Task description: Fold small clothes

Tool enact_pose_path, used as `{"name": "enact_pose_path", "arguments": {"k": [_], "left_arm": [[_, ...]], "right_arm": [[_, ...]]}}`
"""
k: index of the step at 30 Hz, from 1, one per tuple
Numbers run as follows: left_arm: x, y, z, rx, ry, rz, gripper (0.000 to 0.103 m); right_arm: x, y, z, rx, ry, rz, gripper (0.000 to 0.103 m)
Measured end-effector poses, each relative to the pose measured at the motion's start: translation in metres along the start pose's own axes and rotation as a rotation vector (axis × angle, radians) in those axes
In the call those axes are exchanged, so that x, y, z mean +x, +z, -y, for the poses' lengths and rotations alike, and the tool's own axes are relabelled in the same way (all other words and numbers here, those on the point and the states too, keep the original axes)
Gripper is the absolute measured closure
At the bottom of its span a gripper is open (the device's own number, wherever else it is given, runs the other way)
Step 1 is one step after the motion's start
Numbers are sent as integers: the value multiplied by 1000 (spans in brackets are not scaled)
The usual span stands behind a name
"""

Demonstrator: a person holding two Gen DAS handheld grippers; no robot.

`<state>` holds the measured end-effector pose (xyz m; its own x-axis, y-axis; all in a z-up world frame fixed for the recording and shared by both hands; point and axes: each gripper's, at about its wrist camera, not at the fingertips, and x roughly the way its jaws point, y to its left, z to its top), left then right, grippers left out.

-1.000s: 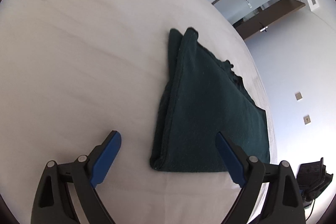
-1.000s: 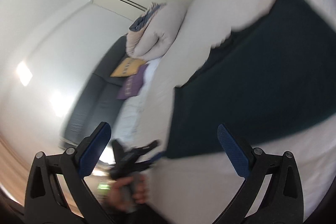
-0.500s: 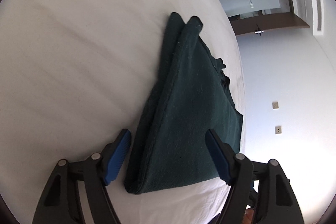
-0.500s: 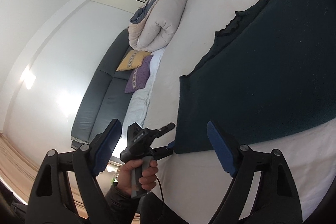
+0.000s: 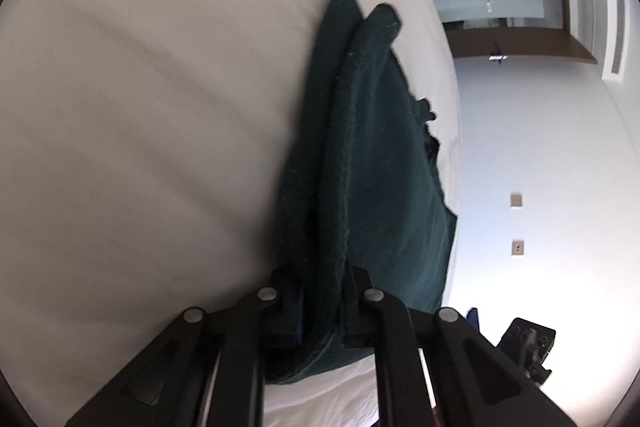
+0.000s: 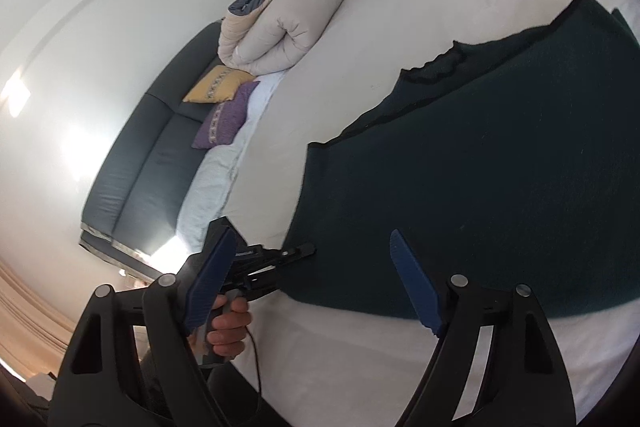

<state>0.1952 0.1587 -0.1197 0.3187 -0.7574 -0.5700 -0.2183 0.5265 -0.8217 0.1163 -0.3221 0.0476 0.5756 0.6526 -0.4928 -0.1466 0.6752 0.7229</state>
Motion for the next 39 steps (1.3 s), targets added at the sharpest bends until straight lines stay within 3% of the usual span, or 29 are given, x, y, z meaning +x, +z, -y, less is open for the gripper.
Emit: {"name": "enact_pose_path", "arguments": {"k": [4,9,12,17,19,20,23,27,32,34,36,39], "left_arm": [[-10,-2,25,42,-11,45,94],[-5,-8,94,188,20,67,94],[15,-15,134,270,33,53,94],[89,-43,197,437,78,-25,94],[126,-56,210,478,90,-76,94],[139,-62,211,485,90,-95,94],[174,-80,211,502,106,-150,94],[185,-98,213,574,162,-150,94],[179,-109,221,634,185,-132,94],[180,-115,226,656,189,-131,94],[183,-120,230,668,191,-133,94],[187,-124,236,662,167,-146,94]], "right_arm": [[9,17,16,7,-79,-21,32],[15,34,46,60,-114,-43,39],[13,44,65,95,-99,-63,39],[9,67,99,169,-19,-86,38],[15,80,113,203,40,-118,34],[20,84,121,227,67,-138,26],[37,92,142,294,61,-190,24],[45,107,156,323,101,-170,24],[51,130,164,281,45,-130,25],[51,135,160,217,-12,-134,40],[53,139,161,195,-63,-151,74],[42,147,168,149,-122,-141,85]]}}
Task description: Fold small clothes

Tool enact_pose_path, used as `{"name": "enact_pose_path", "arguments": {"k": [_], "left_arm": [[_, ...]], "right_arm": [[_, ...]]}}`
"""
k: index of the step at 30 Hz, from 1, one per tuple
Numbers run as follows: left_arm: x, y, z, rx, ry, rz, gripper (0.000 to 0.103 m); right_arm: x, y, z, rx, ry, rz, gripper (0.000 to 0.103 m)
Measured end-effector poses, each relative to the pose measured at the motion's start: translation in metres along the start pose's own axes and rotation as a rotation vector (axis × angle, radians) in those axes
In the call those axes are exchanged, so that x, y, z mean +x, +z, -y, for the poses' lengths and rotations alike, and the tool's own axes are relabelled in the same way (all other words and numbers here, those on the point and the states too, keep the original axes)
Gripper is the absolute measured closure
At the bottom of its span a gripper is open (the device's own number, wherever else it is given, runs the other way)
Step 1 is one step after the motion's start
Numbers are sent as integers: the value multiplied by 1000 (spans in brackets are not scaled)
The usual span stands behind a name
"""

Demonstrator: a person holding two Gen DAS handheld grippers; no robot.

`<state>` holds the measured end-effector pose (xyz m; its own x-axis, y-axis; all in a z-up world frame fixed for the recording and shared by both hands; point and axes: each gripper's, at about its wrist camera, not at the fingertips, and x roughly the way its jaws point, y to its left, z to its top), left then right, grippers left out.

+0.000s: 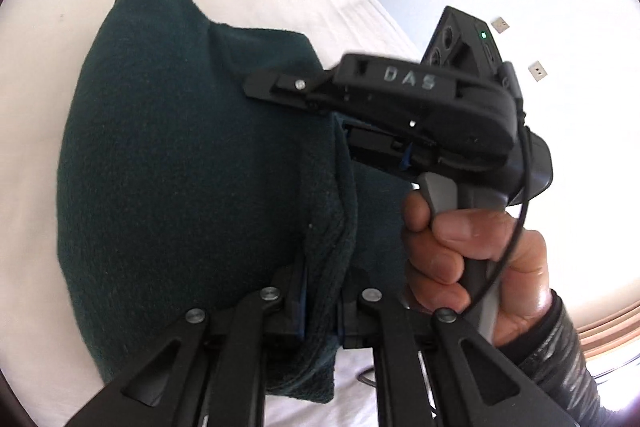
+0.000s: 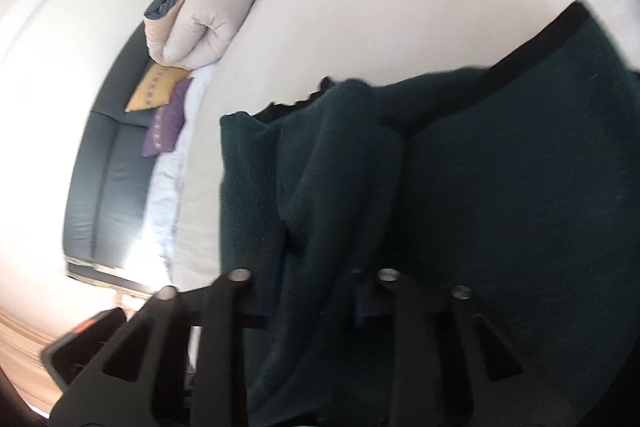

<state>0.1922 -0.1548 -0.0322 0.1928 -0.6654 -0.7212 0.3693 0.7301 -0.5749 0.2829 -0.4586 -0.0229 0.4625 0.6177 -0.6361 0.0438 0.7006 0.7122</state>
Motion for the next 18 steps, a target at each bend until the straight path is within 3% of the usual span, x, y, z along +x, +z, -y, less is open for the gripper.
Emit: {"name": "enact_pose_path", "arguments": {"k": [9,14,16,18], "left_arm": [[29,5,31,46,-57,-35,94],[48,13,43,56,-93,-42,92],[48,9,32,43,-96,-55,83],[46,-1,25,24,-115,-69,51]], "right_arm": [[-58,27,27,-47,-93,47,88],[-83,45,57,-4,-113,90,88],[-89,53,69,24,-114,95,88],[-89,58,85,59,-106,74,88]]}}
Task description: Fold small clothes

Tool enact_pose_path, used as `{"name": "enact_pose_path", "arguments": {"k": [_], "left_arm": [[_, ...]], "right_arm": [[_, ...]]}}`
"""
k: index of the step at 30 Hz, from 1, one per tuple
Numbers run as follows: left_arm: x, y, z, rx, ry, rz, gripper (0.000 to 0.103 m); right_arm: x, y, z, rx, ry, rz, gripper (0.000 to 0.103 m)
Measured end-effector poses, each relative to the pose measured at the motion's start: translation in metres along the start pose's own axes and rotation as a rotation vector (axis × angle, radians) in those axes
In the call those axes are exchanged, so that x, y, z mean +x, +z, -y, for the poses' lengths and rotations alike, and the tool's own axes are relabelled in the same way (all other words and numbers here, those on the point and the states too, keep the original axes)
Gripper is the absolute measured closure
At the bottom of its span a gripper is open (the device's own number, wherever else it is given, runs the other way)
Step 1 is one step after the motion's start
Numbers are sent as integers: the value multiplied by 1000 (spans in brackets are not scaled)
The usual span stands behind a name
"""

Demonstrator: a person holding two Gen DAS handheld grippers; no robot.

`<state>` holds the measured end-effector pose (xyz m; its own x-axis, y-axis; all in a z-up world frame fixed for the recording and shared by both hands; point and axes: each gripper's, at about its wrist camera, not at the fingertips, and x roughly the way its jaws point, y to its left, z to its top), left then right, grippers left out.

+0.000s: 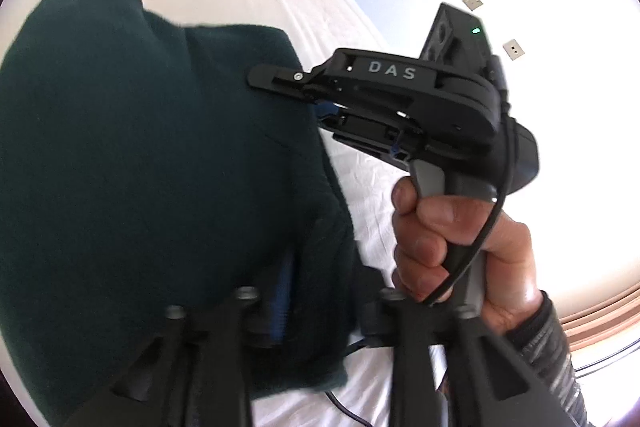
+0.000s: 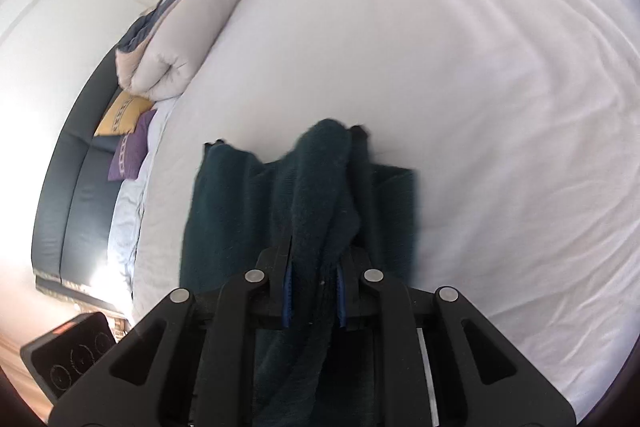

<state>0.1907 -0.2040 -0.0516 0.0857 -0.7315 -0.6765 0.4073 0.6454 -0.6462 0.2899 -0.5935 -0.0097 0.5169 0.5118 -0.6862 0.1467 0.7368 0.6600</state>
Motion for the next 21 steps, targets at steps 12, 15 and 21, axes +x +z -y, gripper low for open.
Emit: {"name": "enact_pose_path", "arguments": {"k": [12,15,21], "left_arm": [[-109,-27,-69,19,40,123,19],[-121,-23,-94,-38,41,152,19],[-113,-15,-92,11,80,137,19]], "right_arm": [[-9,-58,-9,23,-7,-9,87],[-16,-89,-25,-14,-57,0,87],[-35,-110,-18,-67,-142,47,88]]}}
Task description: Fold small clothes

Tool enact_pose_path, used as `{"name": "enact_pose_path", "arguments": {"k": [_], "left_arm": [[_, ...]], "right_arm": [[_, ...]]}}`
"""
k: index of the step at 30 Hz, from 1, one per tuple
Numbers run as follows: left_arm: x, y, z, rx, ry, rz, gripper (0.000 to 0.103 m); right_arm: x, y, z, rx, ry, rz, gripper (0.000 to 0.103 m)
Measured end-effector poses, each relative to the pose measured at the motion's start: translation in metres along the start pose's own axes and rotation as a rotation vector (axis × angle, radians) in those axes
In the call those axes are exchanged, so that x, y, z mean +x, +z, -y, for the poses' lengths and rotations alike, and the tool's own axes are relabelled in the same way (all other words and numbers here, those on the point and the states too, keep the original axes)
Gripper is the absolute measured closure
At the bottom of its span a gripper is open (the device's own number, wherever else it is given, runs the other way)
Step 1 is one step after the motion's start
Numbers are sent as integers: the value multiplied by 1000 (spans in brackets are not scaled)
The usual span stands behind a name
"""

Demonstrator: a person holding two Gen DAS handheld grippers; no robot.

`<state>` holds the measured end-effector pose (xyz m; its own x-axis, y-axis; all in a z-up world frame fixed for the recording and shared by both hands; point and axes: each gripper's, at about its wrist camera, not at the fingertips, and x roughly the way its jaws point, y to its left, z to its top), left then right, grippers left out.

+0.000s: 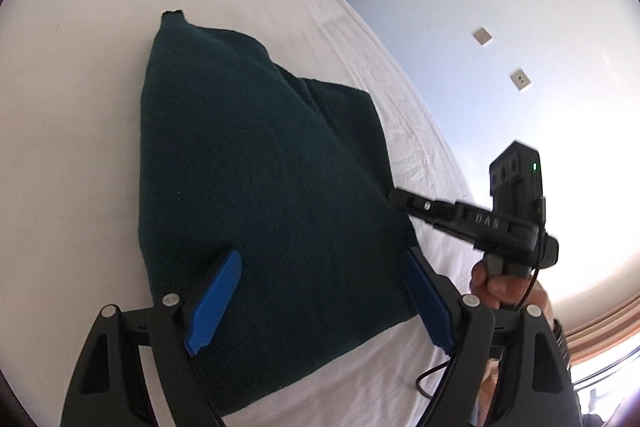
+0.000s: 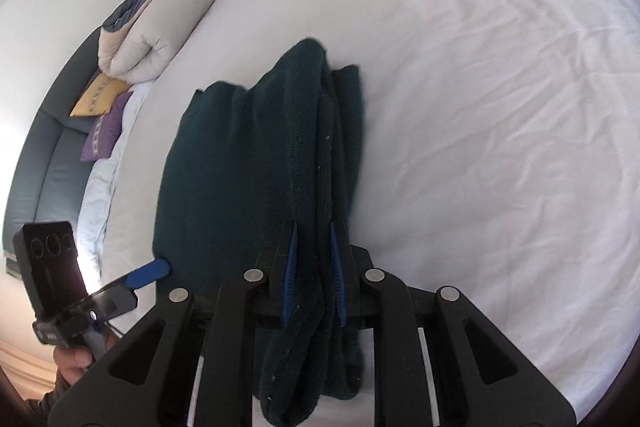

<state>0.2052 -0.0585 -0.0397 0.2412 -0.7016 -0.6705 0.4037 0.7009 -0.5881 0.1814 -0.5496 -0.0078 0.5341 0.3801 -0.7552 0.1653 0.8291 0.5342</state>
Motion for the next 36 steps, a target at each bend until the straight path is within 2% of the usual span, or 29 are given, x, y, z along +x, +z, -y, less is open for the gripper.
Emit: {"name": "enact_pose_path", "arguments": {"k": [2,3,5,9,11,13,14,16,17,18,21,25,26,27,29,31,33,34,36], "left_arm": [[3,-2,8,3,6,3,19],[15,-5,29,1,5,5,19],[16,-6,29,-10,1,10,19],[11,2,45,-5,31,103,19],[4,9,35,-21,69,145,18],[4,15,20,-63,93,142,18],[4,19,11,-80,103,147,18],[9,25,0,-93,128,143,18],[15,28,-9,-110,138,122,18],[21,31,-16,-131,134,105,18],[33,36,-28,-147,126,57,18],[53,45,-36,-157,98,6,19],[58,47,-36,-161,88,-4,23],[62,49,-34,-162,77,-11,32],[70,51,-30,-151,77,-33,35],[74,52,-27,-137,88,-44,40],[76,55,-25,-134,99,-61,46],[76,57,-22,-123,111,-67,48],[74,59,-17,-103,132,-72,55]], "right_arm": [[-3,5,10,19,-46,25,89],[-3,6,18,30,-73,25,93],[-3,4,31,66,-69,3,93],[-25,-6,36,130,49,85,93],[-36,-9,36,137,79,124,92],[-38,-7,28,114,96,135,91],[-34,-6,22,102,89,124,87],[-24,-2,12,57,81,86,63],[-20,-3,6,36,79,85,34],[-19,-1,-2,25,81,93,22],[-8,2,-10,2,98,81,22],[19,11,-7,40,66,-10,22],[26,14,-6,44,81,-18,22],[30,15,-7,48,101,-29,22],[38,16,-14,17,89,-49,22],[53,14,-28,-45,55,-91,30],[59,13,-35,-73,0,-103,49],[60,13,-37,-73,-12,-100,52],[56,13,-39,-59,-15,-90,69]]}}
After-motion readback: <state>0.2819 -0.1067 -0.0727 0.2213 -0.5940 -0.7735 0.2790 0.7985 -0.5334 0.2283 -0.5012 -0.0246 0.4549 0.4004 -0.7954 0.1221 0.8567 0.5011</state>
